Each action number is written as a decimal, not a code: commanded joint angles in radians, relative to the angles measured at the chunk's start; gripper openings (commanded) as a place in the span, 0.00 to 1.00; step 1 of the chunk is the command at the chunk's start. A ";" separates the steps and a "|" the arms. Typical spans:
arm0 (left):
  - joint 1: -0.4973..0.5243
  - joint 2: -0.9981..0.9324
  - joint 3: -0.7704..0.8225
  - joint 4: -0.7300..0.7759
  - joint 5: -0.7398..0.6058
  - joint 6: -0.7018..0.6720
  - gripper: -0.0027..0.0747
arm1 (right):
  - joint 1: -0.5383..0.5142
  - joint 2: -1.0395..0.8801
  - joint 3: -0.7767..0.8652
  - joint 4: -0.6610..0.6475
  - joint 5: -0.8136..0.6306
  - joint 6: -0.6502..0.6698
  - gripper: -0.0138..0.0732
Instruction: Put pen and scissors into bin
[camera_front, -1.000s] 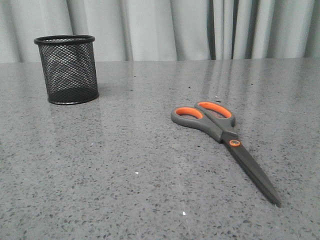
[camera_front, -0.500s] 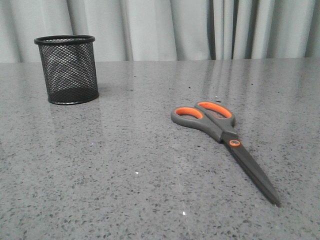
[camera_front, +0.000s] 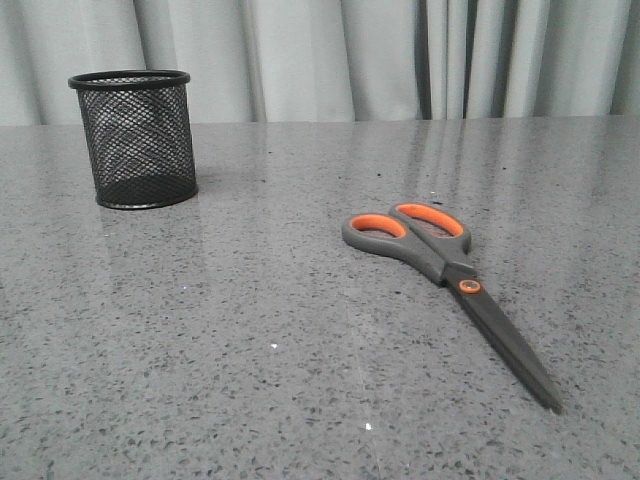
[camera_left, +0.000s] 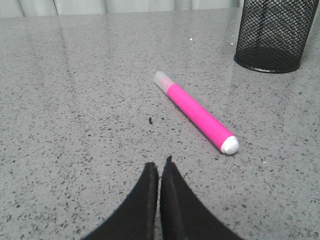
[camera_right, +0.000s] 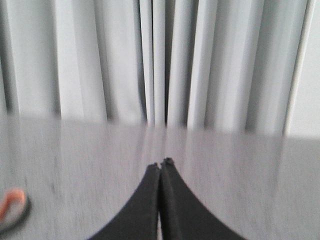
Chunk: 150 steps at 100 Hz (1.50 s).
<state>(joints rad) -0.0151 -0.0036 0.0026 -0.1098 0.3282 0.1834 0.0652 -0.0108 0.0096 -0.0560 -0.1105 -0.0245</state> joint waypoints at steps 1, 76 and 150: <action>0.002 -0.033 0.043 -0.012 -0.060 -0.009 0.01 | -0.006 -0.019 0.016 0.038 -0.209 0.035 0.09; 0.001 -0.033 0.034 -1.329 -0.429 -0.014 0.01 | -0.006 -0.019 -0.075 0.263 -0.019 0.227 0.09; 0.001 0.755 -0.717 -0.528 0.291 -0.138 0.42 | 0.033 0.384 -0.511 0.263 0.494 0.155 0.52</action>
<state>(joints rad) -0.0151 0.6178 -0.5816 -0.7527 0.5481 0.1413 0.0825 0.3484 -0.4601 0.2096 0.4747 0.1452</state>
